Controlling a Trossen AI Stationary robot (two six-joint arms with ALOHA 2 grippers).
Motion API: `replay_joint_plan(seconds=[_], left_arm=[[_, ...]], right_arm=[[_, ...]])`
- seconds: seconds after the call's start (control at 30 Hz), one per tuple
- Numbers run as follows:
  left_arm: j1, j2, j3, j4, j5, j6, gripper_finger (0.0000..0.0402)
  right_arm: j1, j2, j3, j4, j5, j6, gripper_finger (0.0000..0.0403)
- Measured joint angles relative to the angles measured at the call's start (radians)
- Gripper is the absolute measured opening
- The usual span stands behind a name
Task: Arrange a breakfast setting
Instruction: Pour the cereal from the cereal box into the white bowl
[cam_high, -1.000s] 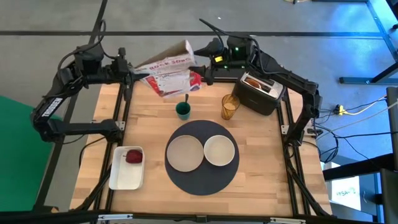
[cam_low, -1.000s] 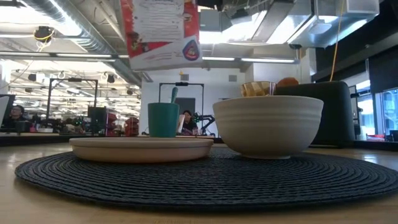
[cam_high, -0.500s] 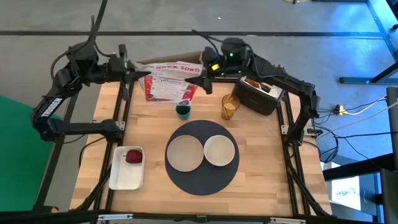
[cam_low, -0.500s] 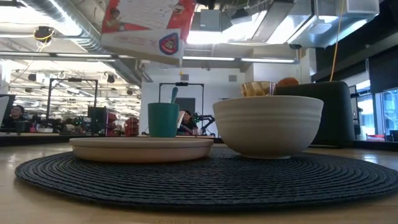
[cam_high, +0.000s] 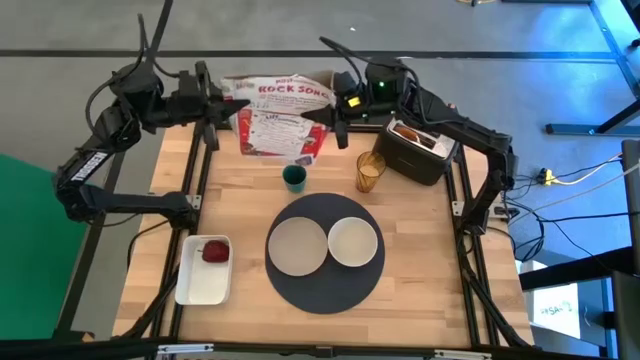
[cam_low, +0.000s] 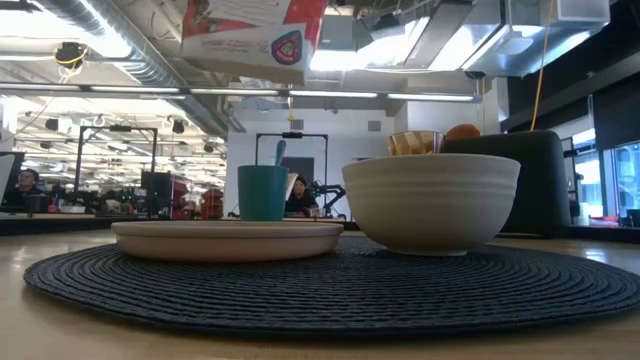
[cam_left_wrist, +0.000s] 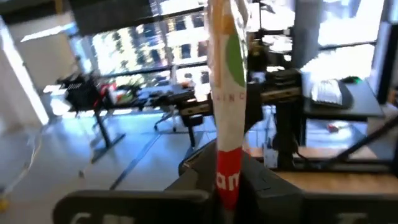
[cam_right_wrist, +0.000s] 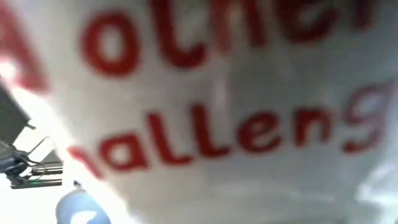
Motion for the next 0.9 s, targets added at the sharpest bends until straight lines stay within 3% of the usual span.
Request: replay_joint_plan(seconds=[0.23, 0.4, 0.5, 0.7, 0.9], left_arm=[[-0.001, -0.009, -0.002, -0.085, -0.065, -0.084, 0.0131], [0.000, -0.033, -0.002, -0.108, -0.058, -0.155, 0.0221], [-0.005, -0.024, -0.002, -0.111, -0.004, -0.170, 0.0269], [-0.076, 0.029, -0.002, -0.069, 0.032, -0.185, 0.0339], [-0.118, 0.057, -0.003, -0.087, 0.056, -0.186, 0.0380]], right_arm=[[-0.055, -0.067, 0.054, 0.004, -0.084, 0.026, 0.0003], [-0.099, -0.093, 0.111, 0.032, -0.182, 0.025, 0.0001], [-0.112, -0.093, 0.146, -0.001, -0.231, 0.033, 0.0001], [-0.112, -0.093, 0.152, -0.001, -0.237, 0.025, 0.0001], [-0.133, -0.097, 0.152, -0.011, -0.177, 0.022, 0.0000]])
